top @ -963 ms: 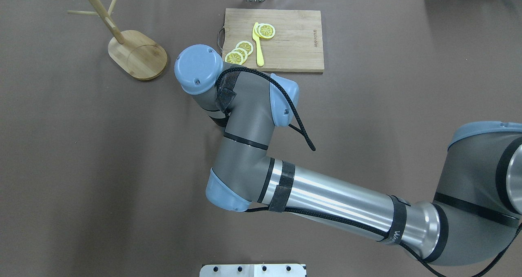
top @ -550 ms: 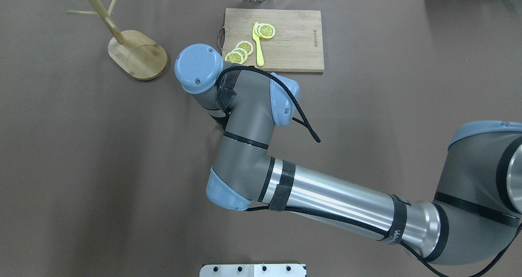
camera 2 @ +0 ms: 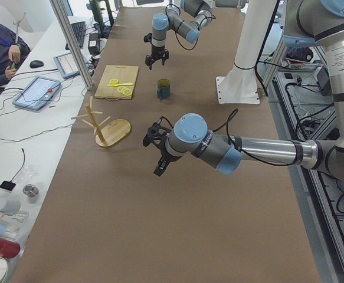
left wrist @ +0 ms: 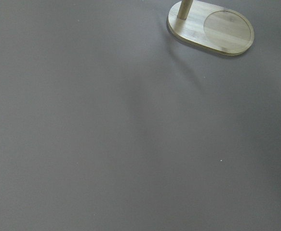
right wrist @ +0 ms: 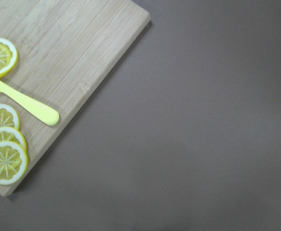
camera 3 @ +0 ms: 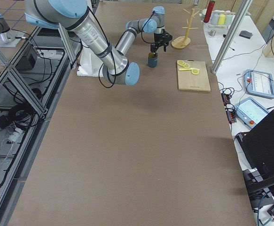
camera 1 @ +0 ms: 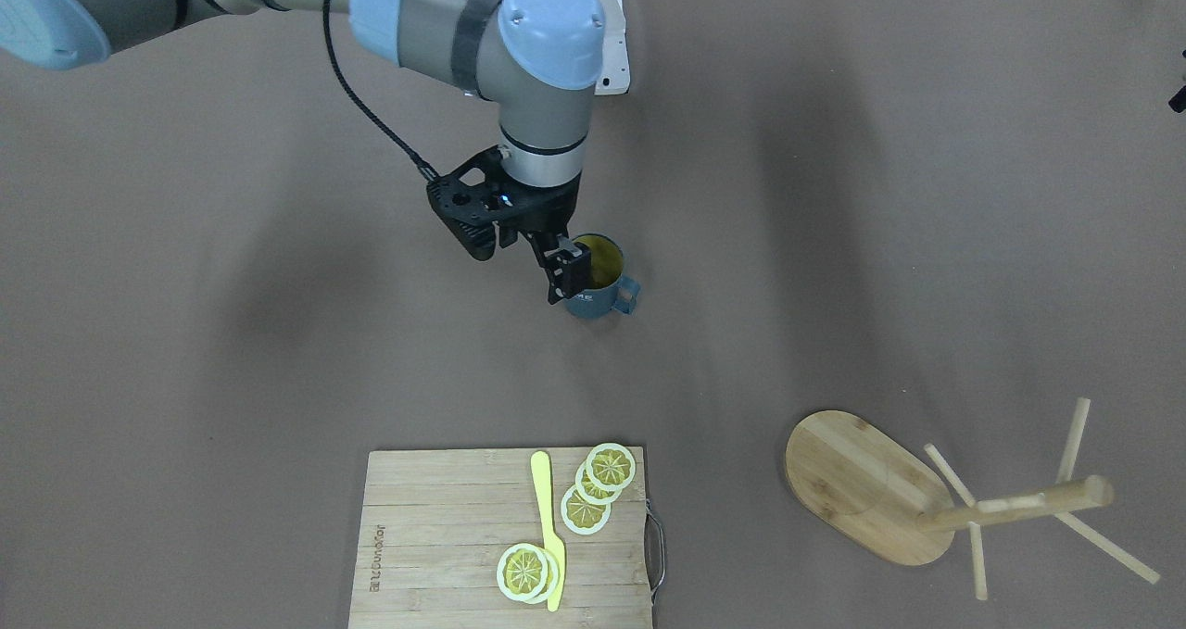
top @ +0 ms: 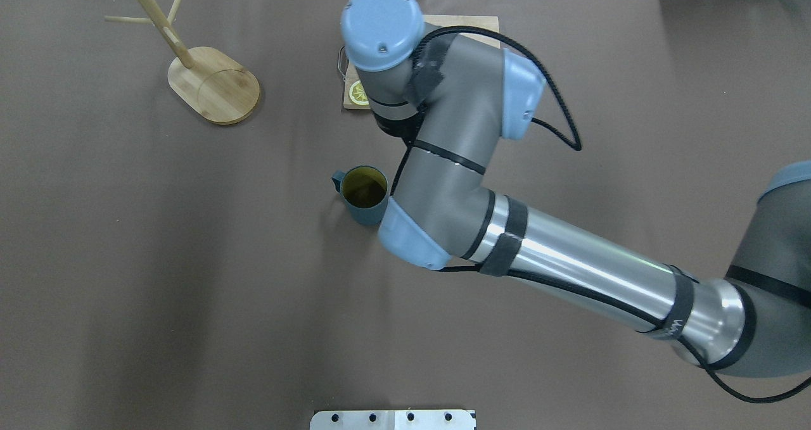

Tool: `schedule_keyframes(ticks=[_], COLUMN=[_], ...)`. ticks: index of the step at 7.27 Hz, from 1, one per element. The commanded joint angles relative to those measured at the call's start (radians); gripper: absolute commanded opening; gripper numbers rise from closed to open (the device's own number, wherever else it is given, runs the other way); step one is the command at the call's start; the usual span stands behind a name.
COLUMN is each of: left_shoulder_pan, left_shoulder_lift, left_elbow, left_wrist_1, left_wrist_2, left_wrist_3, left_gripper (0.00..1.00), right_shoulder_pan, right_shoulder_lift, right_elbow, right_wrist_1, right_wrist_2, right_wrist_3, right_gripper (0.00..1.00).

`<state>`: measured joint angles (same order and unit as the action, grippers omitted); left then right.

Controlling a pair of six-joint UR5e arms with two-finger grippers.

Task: Hang cup on storage rack
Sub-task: 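Open the right gripper and withdraw it while the left arm enters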

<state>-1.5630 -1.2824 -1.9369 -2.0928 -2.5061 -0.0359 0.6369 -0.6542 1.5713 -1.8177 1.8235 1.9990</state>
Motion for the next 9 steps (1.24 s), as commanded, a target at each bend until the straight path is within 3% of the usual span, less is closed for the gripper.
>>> schedule_keyframes(ticks=[1,4,5,7,9], left_shoulder_pan=[0.044,0.173,0.225,0.413,0.573], left_shoulder_lift=[-0.098,-0.174,-0.219,-0.233,-0.280], left_elbow=[-0.002,0.010,0.010,0.010,0.010], left_wrist_1=[-0.039,-0.249,-0.266,-0.388,-0.435], left_wrist_2=[-0.010,-0.005,0.018,0.210,0.385], left_wrist_3=[-0.016,-0.157,-0.194,-0.269,-0.318], left_gripper=[0.99,0.99,0.99,0.99,0.99], right_shoulder_pan=[0.125,0.359,0.419,0.522,0.665], right_shoulder_lift=[-0.212,-0.379,-0.450,-0.609,-0.732], right_elbow=[0.159,0.159,0.159,0.153,0.147], right_wrist_1=[0.004,0.021,0.061,0.191,0.196], right_wrist_2=[0.058,0.199,0.230,0.296,0.364], right_wrist_3=[-0.260,-0.778,-0.928,-1.180,-1.496], right_gripper=[1.00,1.00,1.00,1.00,1.00])
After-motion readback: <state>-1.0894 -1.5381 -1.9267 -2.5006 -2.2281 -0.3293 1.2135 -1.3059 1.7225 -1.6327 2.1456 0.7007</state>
